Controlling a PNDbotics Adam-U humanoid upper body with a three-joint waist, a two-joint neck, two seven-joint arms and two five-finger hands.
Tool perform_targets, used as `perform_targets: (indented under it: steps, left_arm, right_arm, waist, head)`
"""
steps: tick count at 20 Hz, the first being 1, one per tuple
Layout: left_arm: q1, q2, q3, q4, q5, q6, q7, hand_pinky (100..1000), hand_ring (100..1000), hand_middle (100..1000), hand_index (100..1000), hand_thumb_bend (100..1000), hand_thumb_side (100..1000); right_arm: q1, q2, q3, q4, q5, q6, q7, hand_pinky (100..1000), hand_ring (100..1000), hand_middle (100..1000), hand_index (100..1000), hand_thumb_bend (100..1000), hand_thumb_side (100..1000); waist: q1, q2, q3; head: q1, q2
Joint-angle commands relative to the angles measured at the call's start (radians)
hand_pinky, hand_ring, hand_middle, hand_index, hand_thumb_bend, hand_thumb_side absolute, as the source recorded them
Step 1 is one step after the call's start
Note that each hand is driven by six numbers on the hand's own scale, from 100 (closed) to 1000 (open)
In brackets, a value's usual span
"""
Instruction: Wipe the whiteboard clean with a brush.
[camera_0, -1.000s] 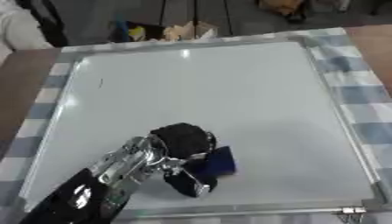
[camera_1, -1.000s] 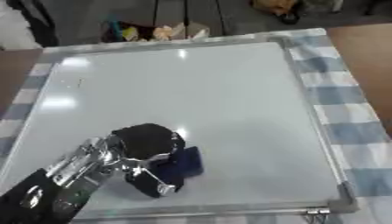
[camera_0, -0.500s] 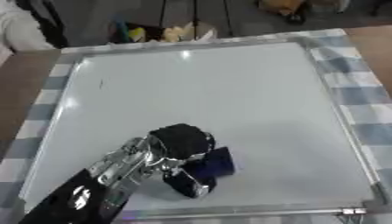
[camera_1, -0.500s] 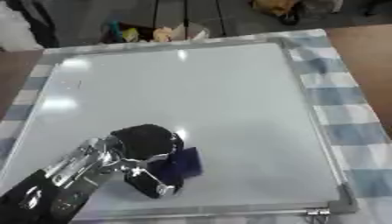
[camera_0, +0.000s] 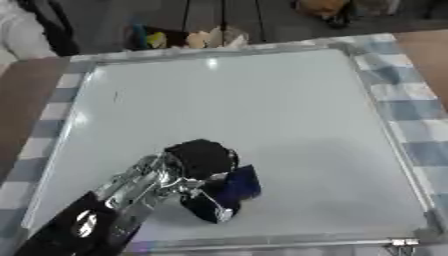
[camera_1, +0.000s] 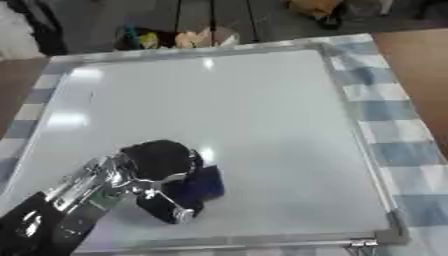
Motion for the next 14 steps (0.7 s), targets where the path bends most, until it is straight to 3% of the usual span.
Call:
perform_targets:
  steps: [1,14]
  left_arm:
    - [-0.021,0.025,0.022,-0.023,0.008,0.009,0.002,551,594,488,327,100,462]
    - [-0.036,0.065,0.06,-0.06,0.046,0.045,-0.009,543,580,477,323,100,462]
  right_arm:
    - [-0.005,-0.016,-0.004,-0.015,0.003,0.003,-0.001,761,808,730,856,100,975]
    - [-0.005,-0.014,-0.002,-0.015,0.008,0.004,-0.001,763,808,729,857,100,974]
  waist:
    - [-0.007,-0.013,0.002]
    - [-0.007,-0.012,0.002]
  head:
    - [0.005,-0.008]
    - [0.005,-0.011]
